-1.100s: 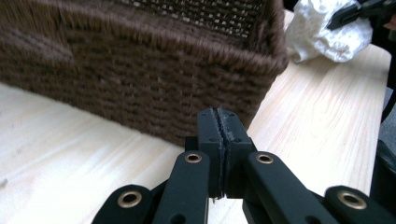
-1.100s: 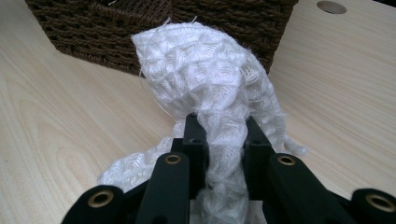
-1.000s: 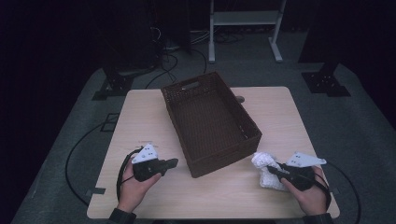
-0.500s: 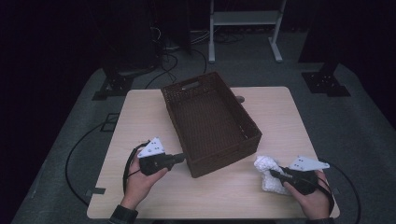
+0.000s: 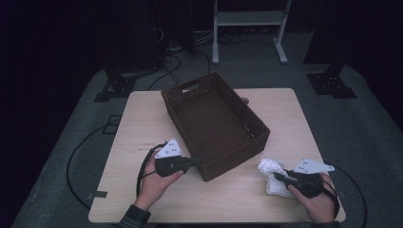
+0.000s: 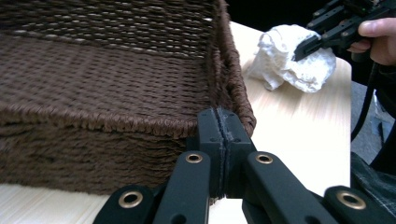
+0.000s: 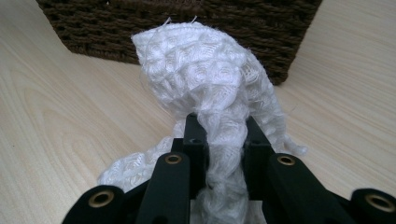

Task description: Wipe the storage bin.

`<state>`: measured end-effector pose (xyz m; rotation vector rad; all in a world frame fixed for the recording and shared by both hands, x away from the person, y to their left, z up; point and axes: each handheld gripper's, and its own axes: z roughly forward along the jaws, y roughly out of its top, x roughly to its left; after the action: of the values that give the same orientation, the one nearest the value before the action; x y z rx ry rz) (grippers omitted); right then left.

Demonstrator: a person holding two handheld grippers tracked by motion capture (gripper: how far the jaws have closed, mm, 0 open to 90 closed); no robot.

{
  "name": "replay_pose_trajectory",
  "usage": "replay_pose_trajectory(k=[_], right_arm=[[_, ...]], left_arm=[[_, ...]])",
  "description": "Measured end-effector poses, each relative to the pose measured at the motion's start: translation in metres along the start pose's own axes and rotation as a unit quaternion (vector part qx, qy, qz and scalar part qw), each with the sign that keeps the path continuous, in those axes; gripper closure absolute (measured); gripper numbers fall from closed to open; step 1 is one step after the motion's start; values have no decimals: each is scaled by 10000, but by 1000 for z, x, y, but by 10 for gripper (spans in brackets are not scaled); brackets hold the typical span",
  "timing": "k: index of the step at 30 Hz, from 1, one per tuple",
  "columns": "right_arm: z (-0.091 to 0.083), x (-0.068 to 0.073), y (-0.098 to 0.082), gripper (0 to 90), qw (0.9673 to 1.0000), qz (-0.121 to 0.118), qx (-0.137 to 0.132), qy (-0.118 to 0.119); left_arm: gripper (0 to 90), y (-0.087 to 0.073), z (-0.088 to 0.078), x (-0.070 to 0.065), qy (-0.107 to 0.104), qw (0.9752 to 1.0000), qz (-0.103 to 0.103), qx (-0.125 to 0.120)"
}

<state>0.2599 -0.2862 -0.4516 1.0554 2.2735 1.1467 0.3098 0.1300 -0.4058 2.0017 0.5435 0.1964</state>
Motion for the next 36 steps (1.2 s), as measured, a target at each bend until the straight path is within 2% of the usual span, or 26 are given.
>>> replay_pose_trajectory(k=[5,14,26,32,36], right_arm=[[-1,-1,0,763,10000,15,-2,-12],[-2,-2,-1,762,10000,14,-2,-25],[-1,-2,-1,764,10000,19,20,-20],[0,-3,-1,764,10000,13,37,-17],[0,-3,-1,764,10000,14,39,-12]], left_arm=[[889,9,16,-6,-146,9999,31,64],[890,25,44,-15,-287,9995,34,138],[897,43,78,-18,-488,9987,25,171],[896,51,92,-19,-537,9983,123,214],[897,54,99,-19,-587,9981,73,168]])
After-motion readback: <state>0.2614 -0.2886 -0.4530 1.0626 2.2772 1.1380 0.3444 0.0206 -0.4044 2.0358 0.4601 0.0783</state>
